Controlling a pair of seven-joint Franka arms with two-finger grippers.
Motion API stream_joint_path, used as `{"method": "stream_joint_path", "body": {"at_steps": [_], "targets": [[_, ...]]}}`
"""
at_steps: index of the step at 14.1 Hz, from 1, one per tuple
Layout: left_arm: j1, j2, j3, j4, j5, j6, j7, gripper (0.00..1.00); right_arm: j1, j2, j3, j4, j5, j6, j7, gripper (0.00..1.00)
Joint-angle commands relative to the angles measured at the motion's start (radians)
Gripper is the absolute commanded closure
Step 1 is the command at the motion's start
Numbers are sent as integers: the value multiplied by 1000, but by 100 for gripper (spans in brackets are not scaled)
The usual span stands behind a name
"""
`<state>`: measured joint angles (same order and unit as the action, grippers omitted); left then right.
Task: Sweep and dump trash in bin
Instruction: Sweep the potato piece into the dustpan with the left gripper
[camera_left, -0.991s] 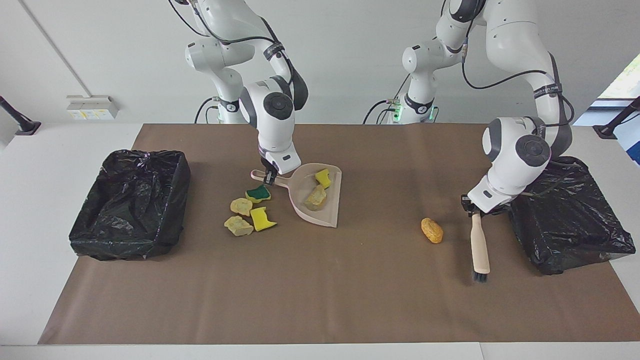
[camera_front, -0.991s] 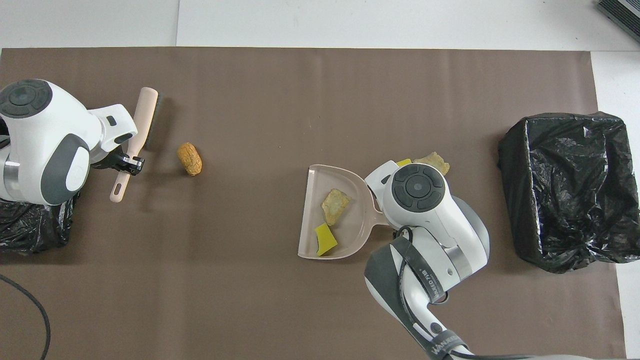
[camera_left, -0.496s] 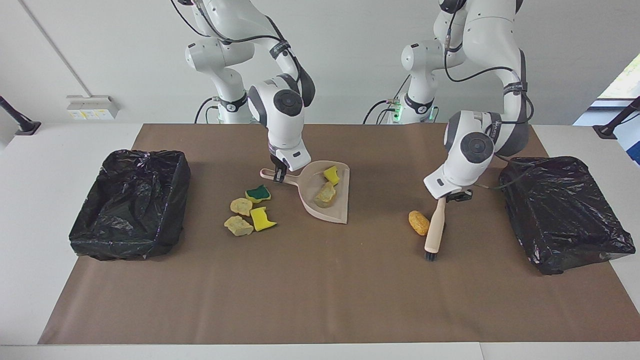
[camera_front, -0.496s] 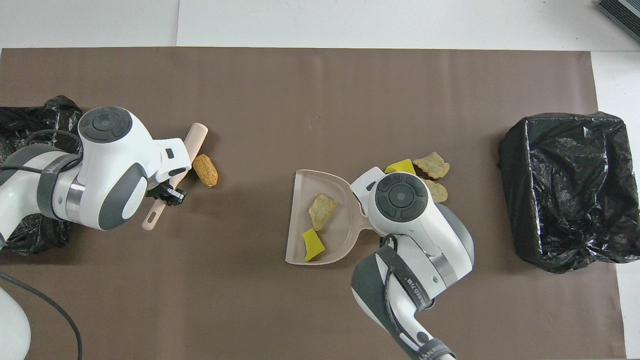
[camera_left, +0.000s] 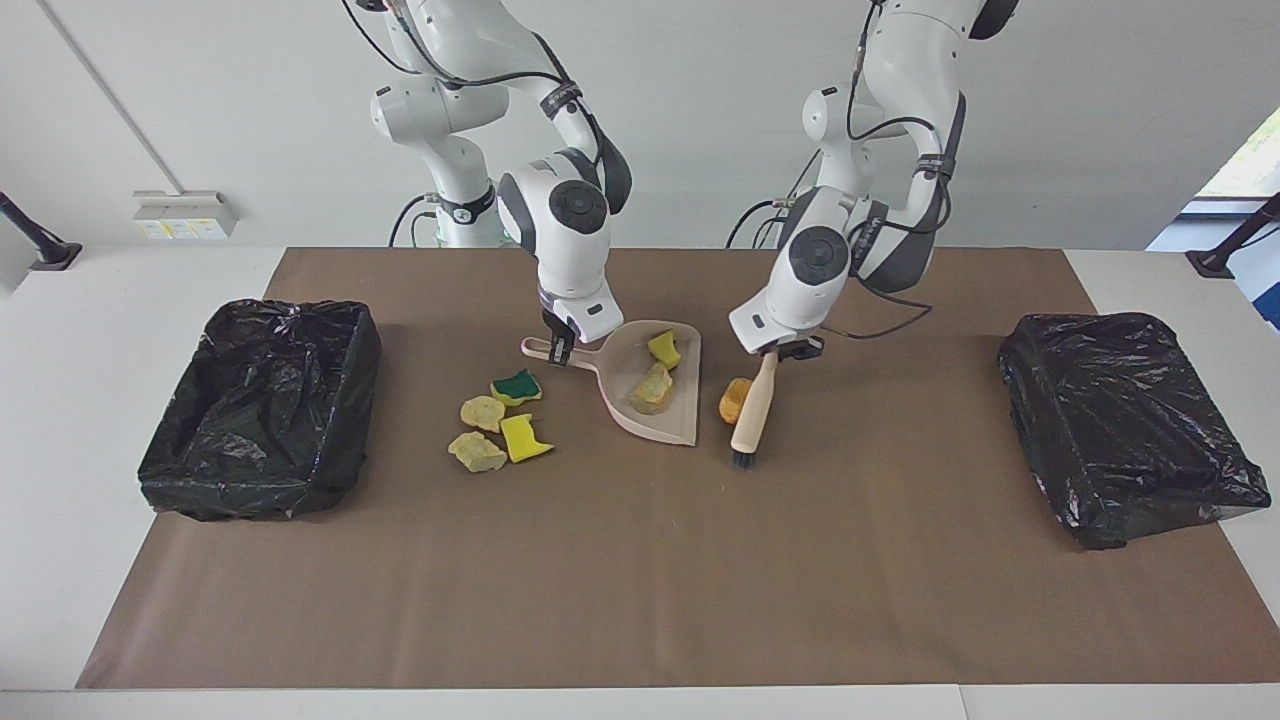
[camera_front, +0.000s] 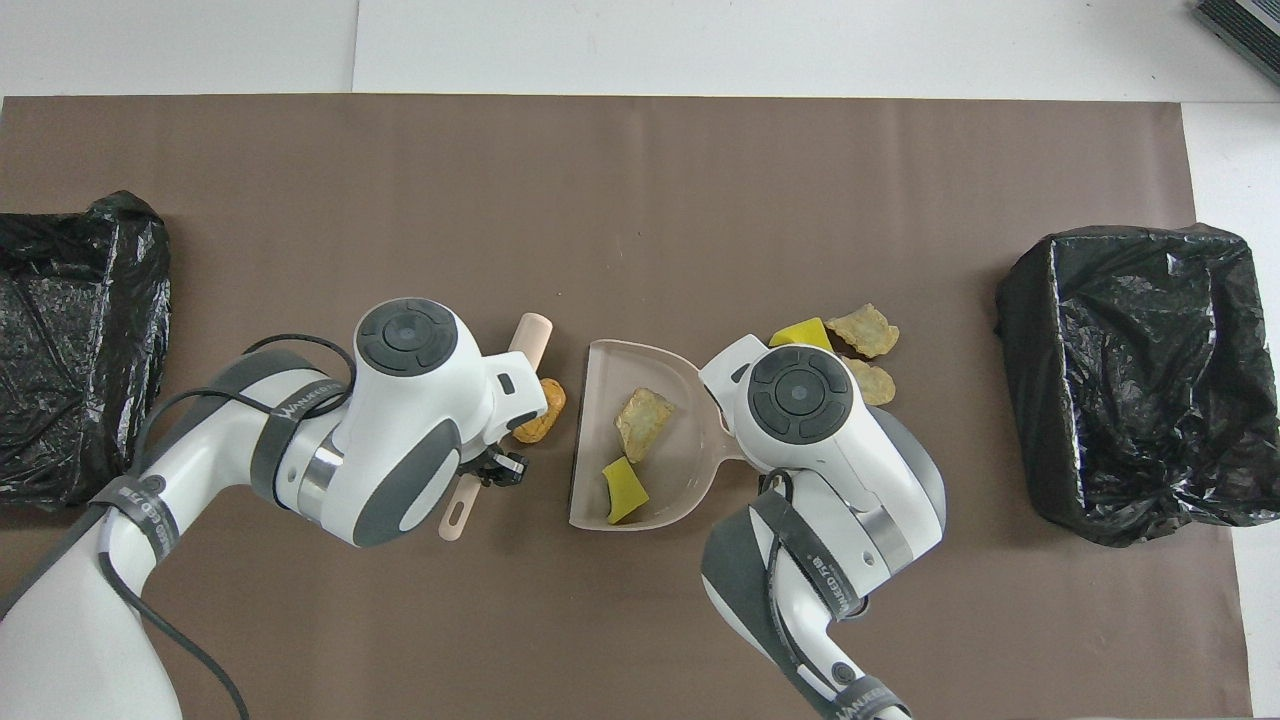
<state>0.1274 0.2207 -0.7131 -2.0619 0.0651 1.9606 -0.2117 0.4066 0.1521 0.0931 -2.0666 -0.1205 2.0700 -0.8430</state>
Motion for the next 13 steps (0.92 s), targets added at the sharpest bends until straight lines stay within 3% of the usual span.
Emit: {"method": "stream_joint_path", "body": {"at_steps": [1, 9, 13], "targets": [[-2, -34, -89, -33, -22, 0, -116, 100, -5, 15, 5, -4, 13, 10, 1, 100], [-35, -40, -164, 69, -22, -137, -222, 100, -5, 15, 5, -4, 13, 10, 1, 100], [-26, -53, -112, 158, -28, -262, -222, 100, -6, 15, 5, -3, 13, 12, 2, 100]]}}
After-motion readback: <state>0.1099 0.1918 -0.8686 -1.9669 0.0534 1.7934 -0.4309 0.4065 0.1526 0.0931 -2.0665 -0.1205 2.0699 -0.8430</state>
